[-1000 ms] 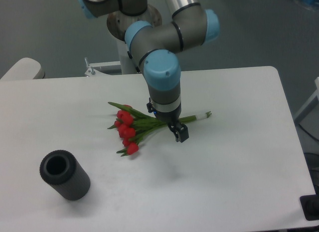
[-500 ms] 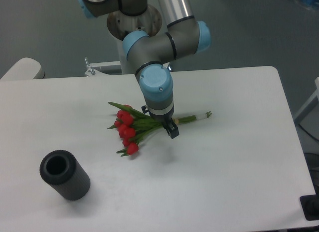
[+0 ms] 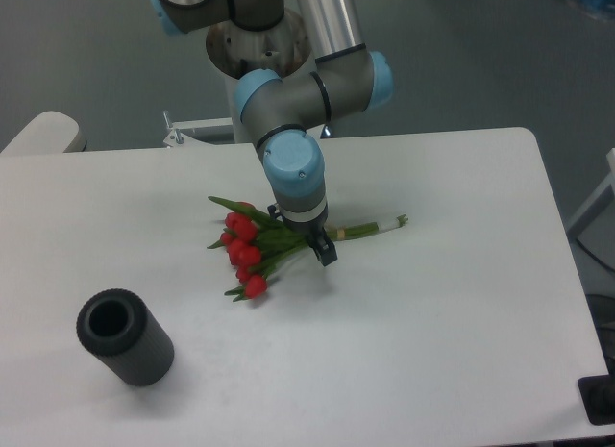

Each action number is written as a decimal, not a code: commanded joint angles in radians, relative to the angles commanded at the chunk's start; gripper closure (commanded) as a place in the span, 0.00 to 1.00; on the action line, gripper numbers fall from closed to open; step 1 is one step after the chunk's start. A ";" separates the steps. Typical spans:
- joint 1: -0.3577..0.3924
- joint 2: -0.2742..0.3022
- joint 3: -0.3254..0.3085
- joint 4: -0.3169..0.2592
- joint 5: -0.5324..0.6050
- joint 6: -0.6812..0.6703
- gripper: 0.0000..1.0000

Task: Pick up the flowers from the table
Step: 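Lower the gripper onto the tulip stems and close it, then lift the grasped tulip bouquet up off the table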

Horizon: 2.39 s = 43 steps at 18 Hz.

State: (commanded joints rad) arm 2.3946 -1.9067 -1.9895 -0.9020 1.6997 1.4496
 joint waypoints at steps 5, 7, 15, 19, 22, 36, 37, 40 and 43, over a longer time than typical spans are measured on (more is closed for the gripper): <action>-0.006 -0.014 -0.020 0.069 -0.005 -0.003 0.49; -0.006 -0.014 -0.009 0.068 -0.005 -0.005 0.68; -0.005 -0.014 -0.002 0.069 -0.005 0.009 0.89; -0.003 -0.002 0.020 0.068 -0.008 0.020 0.89; 0.002 0.020 0.099 0.046 -0.050 0.040 0.89; 0.086 0.037 0.356 0.045 -0.727 -0.141 0.88; 0.089 0.034 0.365 0.045 -0.753 -0.168 0.89; 0.090 0.020 0.399 0.046 -0.845 -0.280 0.89; 0.098 0.011 0.431 0.049 -0.896 -0.389 0.89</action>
State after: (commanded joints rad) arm 2.4927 -1.8960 -1.5586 -0.8529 0.8040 1.0603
